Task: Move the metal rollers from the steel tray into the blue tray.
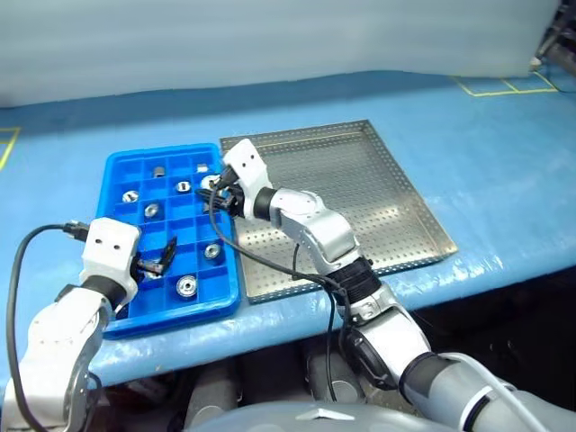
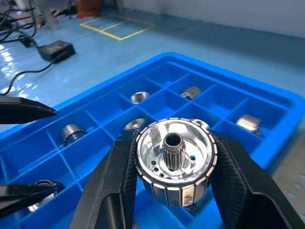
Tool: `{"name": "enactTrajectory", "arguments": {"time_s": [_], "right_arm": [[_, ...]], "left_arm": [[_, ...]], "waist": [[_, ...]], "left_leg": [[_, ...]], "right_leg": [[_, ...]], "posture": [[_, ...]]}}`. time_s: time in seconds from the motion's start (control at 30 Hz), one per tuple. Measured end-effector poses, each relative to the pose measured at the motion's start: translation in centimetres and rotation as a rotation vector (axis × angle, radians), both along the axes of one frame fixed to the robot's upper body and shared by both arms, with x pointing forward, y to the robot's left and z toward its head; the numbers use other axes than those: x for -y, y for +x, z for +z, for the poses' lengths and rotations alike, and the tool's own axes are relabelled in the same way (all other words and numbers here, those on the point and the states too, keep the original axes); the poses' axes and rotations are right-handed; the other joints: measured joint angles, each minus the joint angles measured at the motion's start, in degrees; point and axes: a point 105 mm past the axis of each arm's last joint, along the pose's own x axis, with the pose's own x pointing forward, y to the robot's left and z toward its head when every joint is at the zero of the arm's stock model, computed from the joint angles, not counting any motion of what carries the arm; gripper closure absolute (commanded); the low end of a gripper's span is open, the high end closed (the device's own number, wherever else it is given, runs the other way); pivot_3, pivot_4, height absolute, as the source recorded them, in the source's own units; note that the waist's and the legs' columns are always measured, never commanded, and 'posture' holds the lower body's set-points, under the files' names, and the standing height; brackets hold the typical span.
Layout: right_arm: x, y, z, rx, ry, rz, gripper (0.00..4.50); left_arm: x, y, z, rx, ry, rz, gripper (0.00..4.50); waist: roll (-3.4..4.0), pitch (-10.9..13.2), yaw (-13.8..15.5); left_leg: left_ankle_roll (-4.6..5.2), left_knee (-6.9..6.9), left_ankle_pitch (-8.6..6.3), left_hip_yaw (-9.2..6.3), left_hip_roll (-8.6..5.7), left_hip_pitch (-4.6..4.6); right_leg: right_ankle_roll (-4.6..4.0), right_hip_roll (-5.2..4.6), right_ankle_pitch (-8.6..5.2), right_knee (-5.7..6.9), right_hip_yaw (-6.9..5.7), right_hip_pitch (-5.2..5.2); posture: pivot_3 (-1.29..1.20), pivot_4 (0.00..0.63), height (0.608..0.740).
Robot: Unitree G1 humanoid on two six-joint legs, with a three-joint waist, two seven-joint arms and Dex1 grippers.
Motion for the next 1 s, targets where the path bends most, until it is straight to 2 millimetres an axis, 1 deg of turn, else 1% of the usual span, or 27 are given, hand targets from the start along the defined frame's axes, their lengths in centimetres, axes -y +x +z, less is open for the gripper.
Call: {"name": "enactTrajectory", "arguments": {"time_s": [0.07,0.17,0.27,0.43,0.47,0.5,0.53,0.6,0.63,0.67,0.77,0.83,0.9,0.93,0.97,1.0], "right_arm": [[-0.4,-0.1,-0.9,-0.018,-0.023,0.019,2.69],[-0.8,-0.3,-1.9,-0.034,-0.045,0.039,2.69],[-1.0,-0.3,-2.9,-0.055,-0.061,0.053,2.69],[-1.0,-0.4,-5.1,-0.112,-0.108,0.067,2.69],[-0.9,-0.4,-5.4,-0.123,-0.114,0.064,2.34],[-1.0,-0.3,-5.4,-0.123,-0.114,0.066,1.96],[-1.0,-0.3,-5.4,-0.124,-0.116,0.069,1.76],[-1.0,-0.4,-5.4,-0.125,-0.115,0.079,1.12],[-1.1,-0.4,-5.2,-0.114,-0.108,0.08,1.12],[-1.1,-0.4,-4.6,-0.09,-0.092,0.08,1.12],[-1.1,-0.6,-1.1,0.021,-0.016,0.078,1.12],[-0.3,-0.9,1.1,0.087,0.05,0.065,1.12],[1.0,-1.1,2.0,0.13,0.073,0.052,1.12],[2.3,-1.2,2.1,0.15,0.073,0.034,1.12],[5.0,-1.3,1.7,0.17,0.056,-0.001,1.12],[6.6,-1.3,1.1,0.171,0.035,-0.028,1.12]], "left_arm": [[0.0,-0.5,-0.4,-0.016,0.0,0.011,0.0],[0.0,-0.9,-0.6,-0.019,-0.007,0.025,0.0],[0.2,-1.0,-0.5,-0.008,-0.015,0.038,0.0],[0.6,-1.0,-0.8,-0.008,-0.035,0.041,0.0],[0.8,-0.9,-0.9,-0.009,-0.037,0.037,0.0],[0.9,-0.9,-0.9,-0.009,-0.039,0.031,0.0],[1.1,-0.8,-0.8,-0.006,-0.041,0.026,0.0],[1.3,-0.6,-0.6,0.002,-0.044,0.019,0.0],[1.6,-0.4,-0.6,0.007,-0.048,0.008,0.0],[2.0,-0.2,-0.4,0.015,-0.055,-0.007,0.0],[3.3,0.6,0.0,0.042,-0.083,-0.051,0.0],[4.2,1.3,0.6,0.075,-0.111,-0.08,0.0],[4.8,1.8,0.9,0.097,-0.125,-0.107,0.0],[5.4,2.3,1.1,0.114,-0.14,-0.125,0.0],[6.4,3.1,1.4,0.141,-0.159,-0.161,0.0],[6.8,3.5,1.4,0.151,-0.165,-0.179,0.0]], "waist": [[0.0,0.0,2.2],[0.02,0.0,4.2],[0.02,0.0,5.4],[0.01,0.0,6.3],[0.01,0.0,6.4],[0.01,0.0,6.4],[0.01,0.0,6.4],[0.02,0.0,6.5],[0.03,0.0,6.5],[0.03,0.0,6.5],[0.02,0.0,6.5],[0.01,0.0,6.6],[0.0,0.0,6.7],[-0.02,0.0,6.8],[0.06,0.0,7.2],[0.02,0.0,7.2]], "left_leg": [[-0.05,-0.01,-0.04,-0.08,0.01,0.0],[-0.15,-0.01,-0.04,-0.23,0.05,0.04],[-0.2,-0.01,-0.03,-0.25,0.06,0.11],[-0.2,-0.01,0.01,-0.28,0.07,0.1],[-0.2,-0.01,0.02,-0.28,0.07,0.07],[-0.2,-0.01,0.02,-0.28,0.06,0.08],[-0.2,-0.01,0.02,-0.28,0.07,0.08],[-0.21,-0.01,0.03,-0.28,0.07,0.08],[-0.21,-0.01,0.04,-0.28,0.07,0.07],[-0.22,0.0,0.04,-0.28,0.06,0.04],[-0.21,0.0,0.05,-0.28,0.04,0.03],[-0.21,0.0,0.05,-0.34,0.03,0.03],[-0.21,0.02,0.05,-0.33,0.02,0.03],[-0.21,0.05,0.05,-0.32,0.01,0.03],[-0.16,0.14,0.04,-0.4,-0.11,0.03],[-0.12,0.17,0.02,-0.35,-0.11,0.05]], "right_leg": [[-0.31,-0.04,-0.18,0.0,-0.13,-0.02],[-0.51,-0.04,-0.29,0.01,-0.33,-0.06],[-0.55,-0.03,-0.31,0.02,-0.37,-0.01],[-0.59,0.03,-0.33,0.03,-0.43,0.1],[-0.59,0.04,-0.33,0.04,-0.42,0.13],[-0.6,0.04,-0.33,0.04,-0.42,0.14],[-0.6,0.06,-0.34,0.04,-0.44,0.15],[-0.61,0.09,-0.34,0.04,-0.45,0.16],[-0.6,0.09,-0.34,0.05,-0.45,0.16],[-0.6,0.1,-0.34,0.06,-0.45,0.15],[-0.59,0.11,-0.34,0.05,-0.45,0.16],[-0.6,0.11,-0.35,0.04,-0.52,0.18],[-0.6,0.1,-0.35,0.03,-0.52,0.21],[-0.6,0.08,-0.35,-0.01,-0.52,0.25],[-0.57,0.0,-0.41,-0.08,-0.72,0.22],[-0.58,-0.03,-0.41,-0.09,-0.72,0.24]], "posture": [[0.08,0.15,0.74],[0.1,0.15,0.74],[0.12,0.15,0.74],[0.12,0.15,0.74],[0.12,0.15,0.74],[0.12,0.15,0.74],[0.11,0.15,0.74],[0.1,0.15,0.74],[0.09,0.15,0.74],[0.09,0.15,0.74],[0.05,0.15,0.74],[0.04,0.15,0.74],[-0.02,0.15,0.74],[-0.04,0.15,0.74],[-0.07,0.15,0.74],[-0.08,0.15,0.74]]}}
